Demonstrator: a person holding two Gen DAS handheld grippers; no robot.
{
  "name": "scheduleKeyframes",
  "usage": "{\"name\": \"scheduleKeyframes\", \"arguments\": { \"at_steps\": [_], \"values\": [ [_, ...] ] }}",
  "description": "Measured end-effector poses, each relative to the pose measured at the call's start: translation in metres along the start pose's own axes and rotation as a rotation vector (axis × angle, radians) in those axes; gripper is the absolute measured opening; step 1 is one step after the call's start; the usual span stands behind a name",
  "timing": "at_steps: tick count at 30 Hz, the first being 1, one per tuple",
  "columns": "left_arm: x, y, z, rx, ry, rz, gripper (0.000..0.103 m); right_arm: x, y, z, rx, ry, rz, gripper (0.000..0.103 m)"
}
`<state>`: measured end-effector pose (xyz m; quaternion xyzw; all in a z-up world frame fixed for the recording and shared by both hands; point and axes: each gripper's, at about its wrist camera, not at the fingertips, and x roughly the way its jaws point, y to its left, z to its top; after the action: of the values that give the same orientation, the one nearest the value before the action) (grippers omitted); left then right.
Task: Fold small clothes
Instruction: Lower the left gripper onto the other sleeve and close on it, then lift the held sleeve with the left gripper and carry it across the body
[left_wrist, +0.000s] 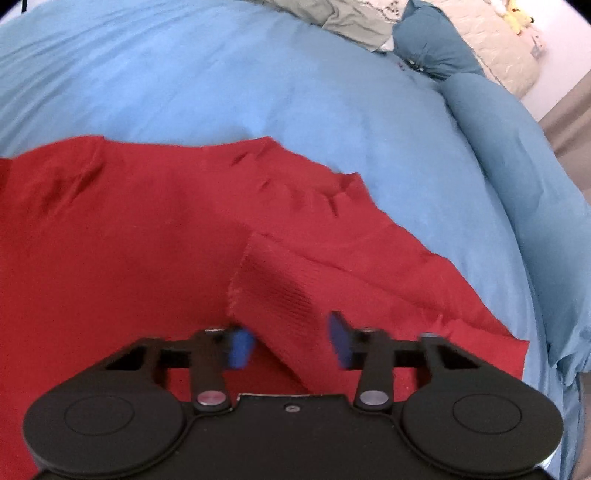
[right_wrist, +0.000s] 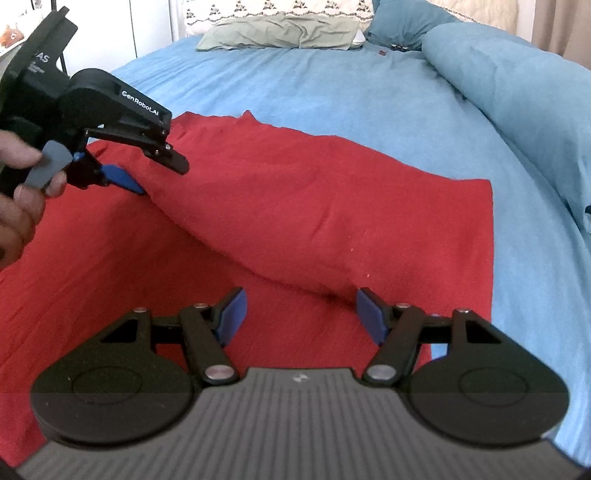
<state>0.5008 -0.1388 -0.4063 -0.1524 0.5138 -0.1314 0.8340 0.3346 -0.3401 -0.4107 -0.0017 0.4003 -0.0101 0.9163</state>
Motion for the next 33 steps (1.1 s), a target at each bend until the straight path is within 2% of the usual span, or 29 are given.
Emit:
{"name": "scheduleKeyframes", "arguments": {
  "at_steps": [1, 4, 8, 11, 14, 16, 19, 23, 27, 32, 33],
  "values": [
    [0.000, 0.000, 0.000, 0.024, 0.008, 0.017, 0.004, 0.000, 0.001, 0.000, 0.000, 0.002, 0.001, 0.082],
    [-0.009, -0.003, 0.000, 0.088, -0.016, 0.018, 0.004, -0.001, 0.001, 0.000, 0.003, 0.000, 0.003, 0.082],
    [-0.043, -0.004, 0.011, 0.122, -0.113, 0.025, 0.004, -0.002, 0.003, 0.002, -0.001, -0.004, -0.006, 0.082],
    [-0.076, 0.011, 0.021, 0.104, -0.217, 0.085, 0.004, -0.002, 0.006, 0.005, -0.005, 0.006, 0.001, 0.083],
    [-0.101, 0.037, 0.021, 0.091, -0.299, 0.194, 0.004, -0.002, 0.008, 0.010, -0.007, 0.011, 0.004, 0.086],
    [-0.105, 0.060, 0.018, 0.054, -0.298, 0.219, 0.004, 0.000, 0.009, 0.012, -0.002, 0.012, -0.005, 0.090],
    [-0.095, 0.090, 0.011, 0.016, -0.262, 0.223, 0.004, 0.010, 0.008, 0.014, 0.020, 0.028, -0.013, 0.090],
    [-0.084, 0.099, 0.004, 0.035, -0.251, 0.227, 0.004, 0.023, 0.001, 0.016, 0.052, 0.034, -0.063, 0.090],
    [-0.085, 0.103, -0.004, 0.036, -0.249, 0.223, 0.005, 0.030, -0.027, 0.013, 0.149, 0.038, -0.105, 0.093],
    [-0.092, 0.111, -0.009, 0.035, -0.224, 0.265, 0.015, 0.024, -0.037, 0.007, 0.150, 0.061, -0.137, 0.093],
    [-0.097, 0.112, -0.010, 0.032, -0.225, 0.276, 0.016, 0.021, -0.035, 0.008, 0.142, 0.072, -0.159, 0.097]
  ]
}}
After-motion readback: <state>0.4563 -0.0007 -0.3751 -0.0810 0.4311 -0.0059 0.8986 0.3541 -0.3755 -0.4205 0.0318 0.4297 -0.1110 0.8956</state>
